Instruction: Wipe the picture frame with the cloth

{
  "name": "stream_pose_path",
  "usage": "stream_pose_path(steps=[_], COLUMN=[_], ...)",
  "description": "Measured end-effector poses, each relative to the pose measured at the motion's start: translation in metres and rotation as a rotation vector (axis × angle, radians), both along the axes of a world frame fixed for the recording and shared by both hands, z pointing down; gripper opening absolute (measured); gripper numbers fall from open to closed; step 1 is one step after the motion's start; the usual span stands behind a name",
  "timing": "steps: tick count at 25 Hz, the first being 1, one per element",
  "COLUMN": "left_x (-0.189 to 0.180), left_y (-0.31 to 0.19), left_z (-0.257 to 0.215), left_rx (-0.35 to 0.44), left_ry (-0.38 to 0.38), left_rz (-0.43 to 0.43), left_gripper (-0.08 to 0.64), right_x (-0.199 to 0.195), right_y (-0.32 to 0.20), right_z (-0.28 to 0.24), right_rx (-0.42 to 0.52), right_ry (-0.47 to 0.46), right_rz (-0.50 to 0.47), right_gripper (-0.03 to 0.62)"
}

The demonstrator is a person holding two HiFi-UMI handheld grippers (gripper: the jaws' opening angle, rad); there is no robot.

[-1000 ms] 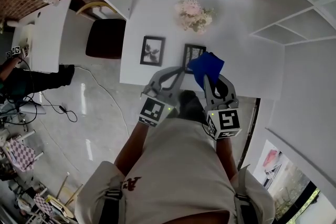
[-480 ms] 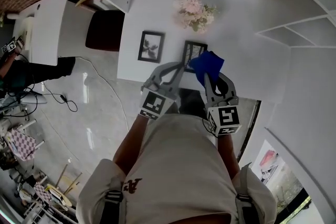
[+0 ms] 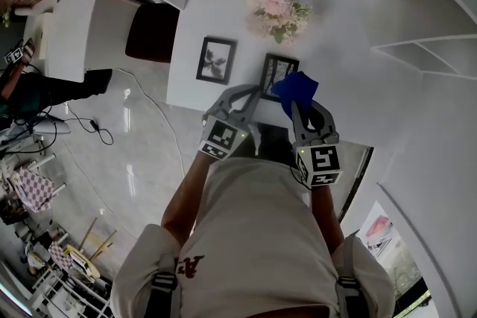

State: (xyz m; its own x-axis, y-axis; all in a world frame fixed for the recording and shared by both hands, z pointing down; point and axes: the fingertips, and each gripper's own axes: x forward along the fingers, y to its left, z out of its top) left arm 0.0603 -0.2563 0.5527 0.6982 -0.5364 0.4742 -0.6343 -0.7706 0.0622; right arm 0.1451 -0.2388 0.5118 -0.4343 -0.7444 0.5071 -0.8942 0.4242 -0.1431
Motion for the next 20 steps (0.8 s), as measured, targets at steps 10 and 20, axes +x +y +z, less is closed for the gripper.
stream_pose_path(steps=[10, 20], left_x=[0.001, -0.004], left_y=[0.009, 0.014], left_z=[0.034, 0.060], left_rx=[-0.070, -0.115], left_ry=[-0.019, -0.029], left_rz=[0.035, 0.115], left_gripper=[0.002, 0.002], right_x=[-0.002, -0.009], right_y=[0.004, 0.005], right_z=[0.019, 0.030], right_rx=[-0.040, -0.047], right_ry=[0.013, 0.053], right_rz=[0.019, 0.094], right_gripper=[0.028, 0.028])
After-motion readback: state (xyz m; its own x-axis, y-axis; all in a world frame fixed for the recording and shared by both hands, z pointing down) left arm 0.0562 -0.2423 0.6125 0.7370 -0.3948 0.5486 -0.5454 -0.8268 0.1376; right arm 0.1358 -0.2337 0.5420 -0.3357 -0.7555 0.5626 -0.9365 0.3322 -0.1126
